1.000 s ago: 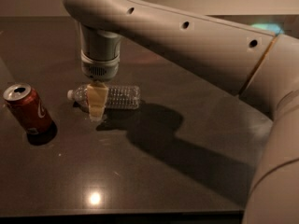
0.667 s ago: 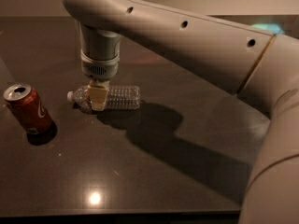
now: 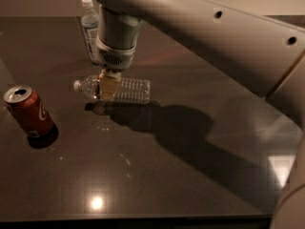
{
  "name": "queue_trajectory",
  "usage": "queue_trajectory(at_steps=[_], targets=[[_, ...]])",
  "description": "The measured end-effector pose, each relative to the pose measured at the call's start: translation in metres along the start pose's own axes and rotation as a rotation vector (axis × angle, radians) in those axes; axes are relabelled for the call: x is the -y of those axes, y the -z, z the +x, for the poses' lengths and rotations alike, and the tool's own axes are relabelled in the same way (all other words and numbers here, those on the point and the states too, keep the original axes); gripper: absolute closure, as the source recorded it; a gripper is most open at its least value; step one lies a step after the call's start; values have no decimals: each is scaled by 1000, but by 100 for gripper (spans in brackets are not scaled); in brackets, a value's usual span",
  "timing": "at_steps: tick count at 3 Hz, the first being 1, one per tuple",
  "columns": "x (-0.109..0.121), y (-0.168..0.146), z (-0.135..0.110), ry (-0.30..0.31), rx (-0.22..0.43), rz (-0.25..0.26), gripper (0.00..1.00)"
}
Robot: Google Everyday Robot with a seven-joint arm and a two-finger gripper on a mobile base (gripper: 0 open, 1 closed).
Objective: Place water bottle upright
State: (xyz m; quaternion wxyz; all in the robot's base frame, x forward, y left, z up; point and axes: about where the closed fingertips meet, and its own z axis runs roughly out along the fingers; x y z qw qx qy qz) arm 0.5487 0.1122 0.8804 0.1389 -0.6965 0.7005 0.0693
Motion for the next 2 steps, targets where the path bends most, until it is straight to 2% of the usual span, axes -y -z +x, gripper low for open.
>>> queue_trajectory(at_steps=[1,2], targets=[[5,43,13,-20,158,36,100],[10,85,32,-44,370,85,100]])
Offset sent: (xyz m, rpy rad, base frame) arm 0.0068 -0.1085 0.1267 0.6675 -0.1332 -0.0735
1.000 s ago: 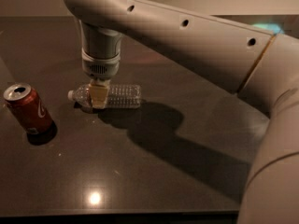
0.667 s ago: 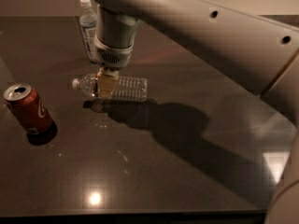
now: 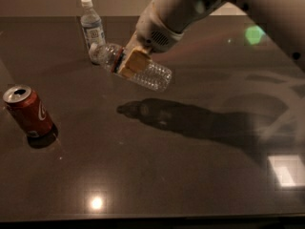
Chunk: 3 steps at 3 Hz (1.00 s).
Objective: Place water bottle upright
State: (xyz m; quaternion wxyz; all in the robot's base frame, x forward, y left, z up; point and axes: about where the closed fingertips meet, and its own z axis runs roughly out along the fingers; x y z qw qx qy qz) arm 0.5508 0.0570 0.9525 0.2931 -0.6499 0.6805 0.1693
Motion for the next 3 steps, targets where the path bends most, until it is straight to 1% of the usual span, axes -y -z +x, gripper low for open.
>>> queue_trajectory(at_steps=[1,2,3], targets=[[8,33,7,-27,197,50,100],[18,63,17,-71,412,111,100],[24,87,27,-122,596,152,100]])
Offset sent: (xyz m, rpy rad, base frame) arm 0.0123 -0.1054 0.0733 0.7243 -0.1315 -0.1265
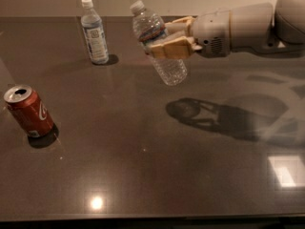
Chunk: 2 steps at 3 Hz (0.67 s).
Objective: Place water bottle upright
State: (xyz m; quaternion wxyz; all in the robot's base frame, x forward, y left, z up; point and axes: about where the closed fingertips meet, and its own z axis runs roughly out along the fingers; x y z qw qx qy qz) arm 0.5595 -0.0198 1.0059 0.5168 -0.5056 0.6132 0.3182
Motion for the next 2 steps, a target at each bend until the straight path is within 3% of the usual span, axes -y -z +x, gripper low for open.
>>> queue_trajectory(at_steps=[1,2], targets=[[7,19,2,-34,138,45,100],[12,32,12,-54,232,86,100]])
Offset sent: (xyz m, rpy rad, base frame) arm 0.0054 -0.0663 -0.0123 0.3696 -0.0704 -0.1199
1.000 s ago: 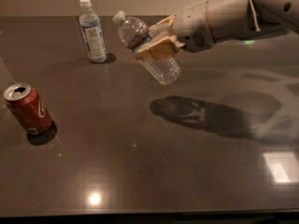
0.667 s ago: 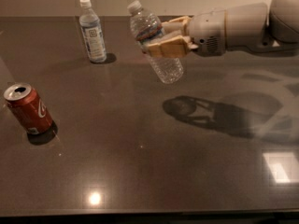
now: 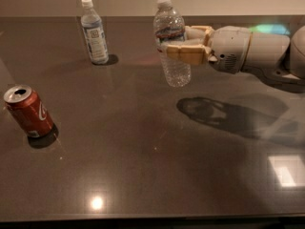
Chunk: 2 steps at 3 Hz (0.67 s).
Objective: Place water bottle upright
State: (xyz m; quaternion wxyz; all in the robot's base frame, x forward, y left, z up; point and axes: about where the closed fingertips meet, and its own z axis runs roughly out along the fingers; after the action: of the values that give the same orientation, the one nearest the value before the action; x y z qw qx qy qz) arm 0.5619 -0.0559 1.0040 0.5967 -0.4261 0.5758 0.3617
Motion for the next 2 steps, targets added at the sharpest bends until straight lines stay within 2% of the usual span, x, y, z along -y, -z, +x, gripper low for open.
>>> queue_trajectory(at_steps=[1,2], targets=[[5,9,7,-17,58,24,100],[13,11,24,-60,83,41,100]])
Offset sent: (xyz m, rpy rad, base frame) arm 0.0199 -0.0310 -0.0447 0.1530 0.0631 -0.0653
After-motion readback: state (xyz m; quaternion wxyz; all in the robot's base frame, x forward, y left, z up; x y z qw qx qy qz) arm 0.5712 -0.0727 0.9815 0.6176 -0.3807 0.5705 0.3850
